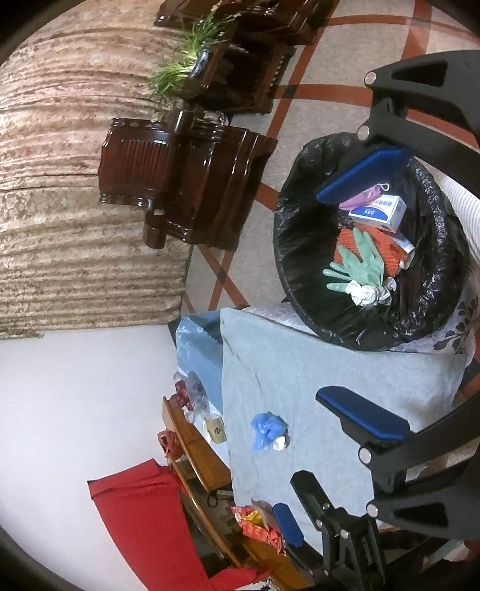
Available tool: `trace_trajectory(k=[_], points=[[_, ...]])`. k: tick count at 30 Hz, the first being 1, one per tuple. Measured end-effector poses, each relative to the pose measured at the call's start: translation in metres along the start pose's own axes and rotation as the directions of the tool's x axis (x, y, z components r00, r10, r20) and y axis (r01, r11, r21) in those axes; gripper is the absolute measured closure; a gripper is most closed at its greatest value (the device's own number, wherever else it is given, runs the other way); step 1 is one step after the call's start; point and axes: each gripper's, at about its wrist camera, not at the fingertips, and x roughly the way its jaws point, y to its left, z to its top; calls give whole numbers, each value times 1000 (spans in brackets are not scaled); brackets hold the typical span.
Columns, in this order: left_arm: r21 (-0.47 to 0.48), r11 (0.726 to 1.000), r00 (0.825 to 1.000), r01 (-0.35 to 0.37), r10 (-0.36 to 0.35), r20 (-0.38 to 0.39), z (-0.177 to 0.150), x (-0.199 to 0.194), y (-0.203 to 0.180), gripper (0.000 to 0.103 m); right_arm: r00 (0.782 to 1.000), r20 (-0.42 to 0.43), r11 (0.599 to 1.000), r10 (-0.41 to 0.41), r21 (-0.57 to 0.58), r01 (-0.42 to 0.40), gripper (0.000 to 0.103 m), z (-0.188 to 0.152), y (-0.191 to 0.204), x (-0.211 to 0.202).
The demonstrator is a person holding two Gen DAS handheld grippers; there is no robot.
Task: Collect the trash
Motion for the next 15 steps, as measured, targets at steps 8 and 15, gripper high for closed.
trace_trajectory(k=[8,15], points=[[-16,1000,1000,-15,15,8,-2,-9,7,9,1000,14,1000,8,-21,-8,6,2,8,-6],[-22,1000,1000,-20,21,21,-2,-13,9,9,1000,18,999,17,-40,-16,6,3,17,-7]])
